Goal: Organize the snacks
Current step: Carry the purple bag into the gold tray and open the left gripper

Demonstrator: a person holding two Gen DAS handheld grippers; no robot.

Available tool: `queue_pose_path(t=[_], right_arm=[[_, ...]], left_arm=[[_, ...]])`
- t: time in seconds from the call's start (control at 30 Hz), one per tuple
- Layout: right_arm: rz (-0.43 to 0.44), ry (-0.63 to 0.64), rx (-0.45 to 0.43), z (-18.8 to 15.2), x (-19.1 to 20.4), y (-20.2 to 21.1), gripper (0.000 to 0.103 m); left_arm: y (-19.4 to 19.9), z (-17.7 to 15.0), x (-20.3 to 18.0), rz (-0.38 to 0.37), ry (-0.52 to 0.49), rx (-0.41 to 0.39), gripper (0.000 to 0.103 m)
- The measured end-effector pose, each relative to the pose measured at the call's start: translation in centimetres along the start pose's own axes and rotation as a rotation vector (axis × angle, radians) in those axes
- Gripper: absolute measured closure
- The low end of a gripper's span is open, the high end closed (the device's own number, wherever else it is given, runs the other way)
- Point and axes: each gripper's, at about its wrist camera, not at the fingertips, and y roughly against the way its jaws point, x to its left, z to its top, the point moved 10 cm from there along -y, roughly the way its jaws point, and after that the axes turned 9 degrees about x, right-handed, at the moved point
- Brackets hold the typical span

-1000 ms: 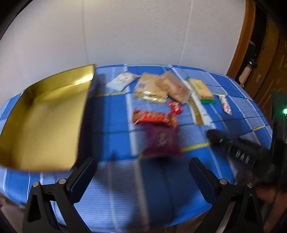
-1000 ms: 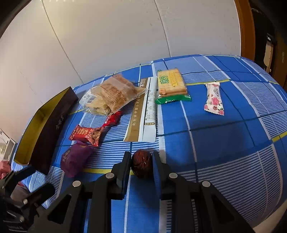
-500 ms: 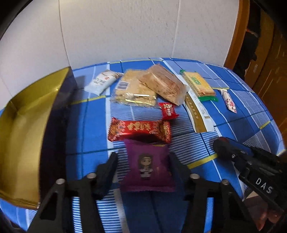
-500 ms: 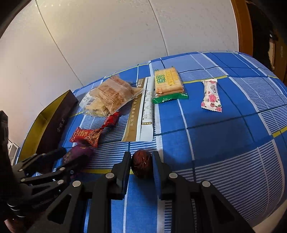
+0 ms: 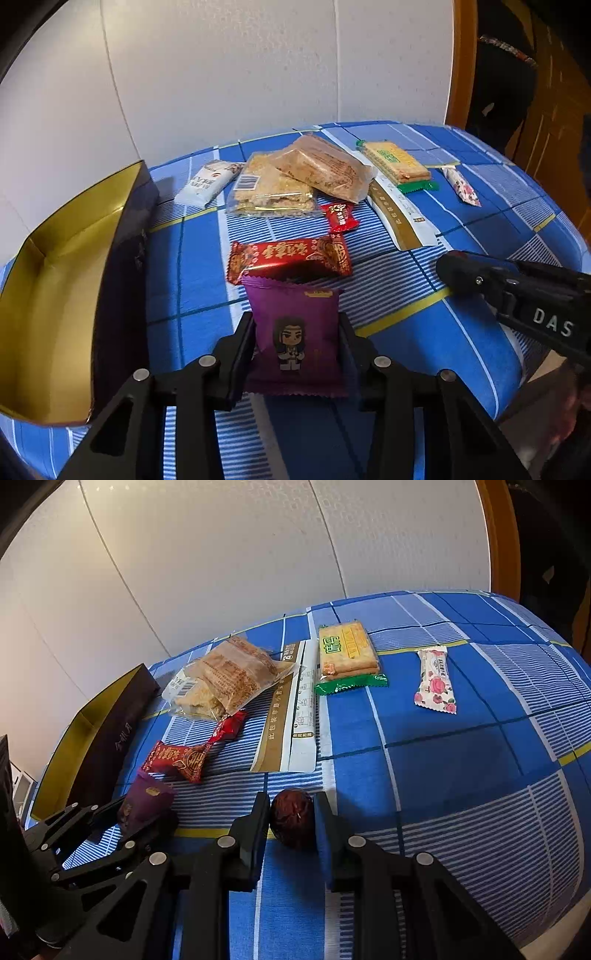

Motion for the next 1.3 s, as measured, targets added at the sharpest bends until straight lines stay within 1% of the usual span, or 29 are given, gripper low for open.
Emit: queue_pose_path(t=[0.17, 0.4, 0.6, 0.7, 0.87, 0.93, 1.0, 1.07, 1.17, 1.3], right_arm=[[-0.015, 0.017, -0.007, 0.1, 0.2, -0.1, 0.079], [-0.051, 0.049, -0.013, 0.2, 0.7, -0.3, 0.079], [-0.054, 0.046, -0.024, 0.2, 0.7, -0.3, 0.079], [-0.056, 0.038, -0.046, 0.5, 0.7, -0.1, 0.079], [-0.045, 0.042, -0.128, 1.7, 1.3, 1.4, 0.079], [-0.033, 0.040, -0.163, 2.2, 1.6, 1.9, 0.079], [-0.032, 0.038, -0.178, 2.5, 2.0, 2.0, 0.079], [-0.009, 0.036, -0.198, 2.8, 2.4, 2.2, 0.079], [-0.016, 0.047, -0.195, 3.1, 3.1, 1.8, 0.079], [-0.010, 0.046, -0.188, 3.2, 3.6, 1.1, 0.079]], left_arm=[[1.2, -0.1, 0.7, -0.013, 0.020, -0.021, 0.061], [3.7, 1.0, 2.3, -0.034, 0.052, -0.081, 0.061], [5.3, 2.1, 4.9, -0.006, 0.063, -0.128, 0.061], [5.6, 2.3, 7.1, -0.003, 0.097, -0.133, 0.061], [5.6, 2.5, 11.5, 0.012, 0.161, -0.129, 0.060], [5.5, 2.8, 13.8, 0.035, 0.186, -0.130, 0.060], [5.3, 3.0, 16.0, 0.069, 0.211, -0.128, 0.060], [5.0, 3.2, 18.8, 0.091, 0.258, -0.124, 0.060], [4.1, 3.2, 22.5, 0.127, 0.307, -0.100, 0.060], [3.1, 3.2, 26.3, 0.173, 0.333, -0.061, 0.060]])
